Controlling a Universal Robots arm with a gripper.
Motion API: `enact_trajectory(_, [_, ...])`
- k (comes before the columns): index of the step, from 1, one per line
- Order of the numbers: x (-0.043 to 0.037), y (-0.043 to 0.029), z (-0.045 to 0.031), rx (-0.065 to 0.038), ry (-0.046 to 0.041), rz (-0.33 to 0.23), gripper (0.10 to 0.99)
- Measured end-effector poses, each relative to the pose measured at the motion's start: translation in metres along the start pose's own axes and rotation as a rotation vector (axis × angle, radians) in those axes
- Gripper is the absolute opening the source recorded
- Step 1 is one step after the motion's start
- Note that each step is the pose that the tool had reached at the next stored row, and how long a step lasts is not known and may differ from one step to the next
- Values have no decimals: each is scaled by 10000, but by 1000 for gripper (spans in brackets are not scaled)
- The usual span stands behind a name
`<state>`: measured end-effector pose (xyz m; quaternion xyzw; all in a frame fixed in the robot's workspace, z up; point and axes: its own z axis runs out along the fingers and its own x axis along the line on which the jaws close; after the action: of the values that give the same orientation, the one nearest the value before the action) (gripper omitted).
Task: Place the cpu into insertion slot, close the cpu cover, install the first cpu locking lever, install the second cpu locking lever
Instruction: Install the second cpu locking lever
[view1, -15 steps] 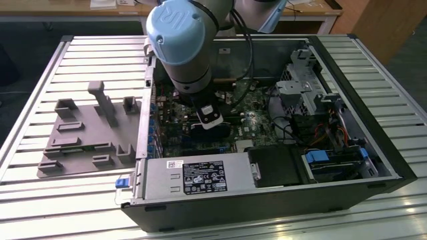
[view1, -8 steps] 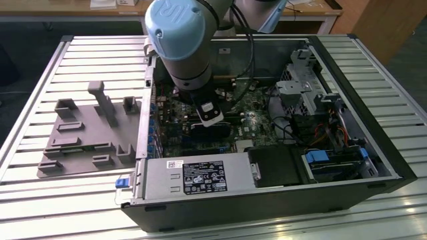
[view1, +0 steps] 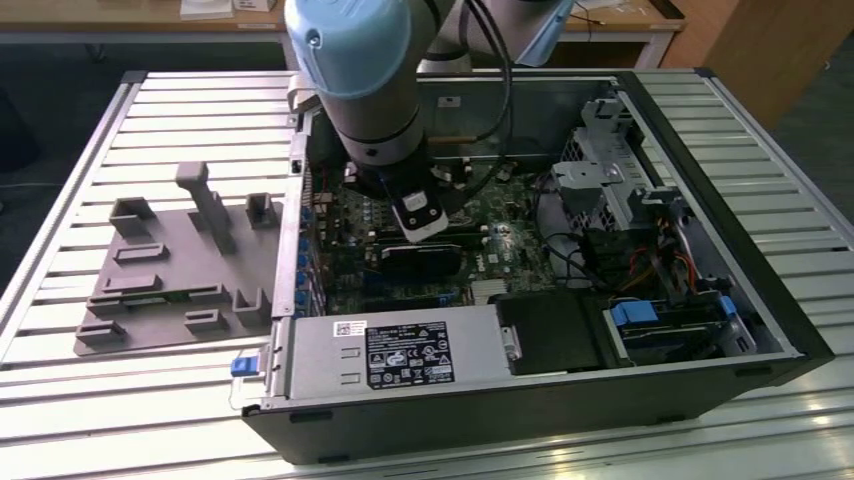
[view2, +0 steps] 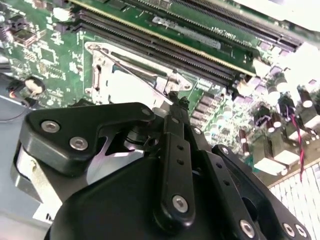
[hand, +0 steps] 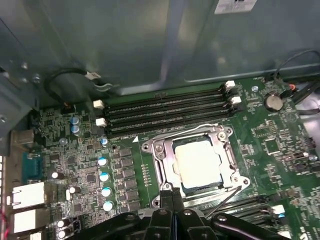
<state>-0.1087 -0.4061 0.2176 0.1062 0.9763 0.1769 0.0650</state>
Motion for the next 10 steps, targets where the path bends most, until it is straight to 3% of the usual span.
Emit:
enact_trajectory(8, [-18,78,-194,8,-2,-1,102])
enact_trajectory(10, [-21,95,-236,65,-14,-7,102])
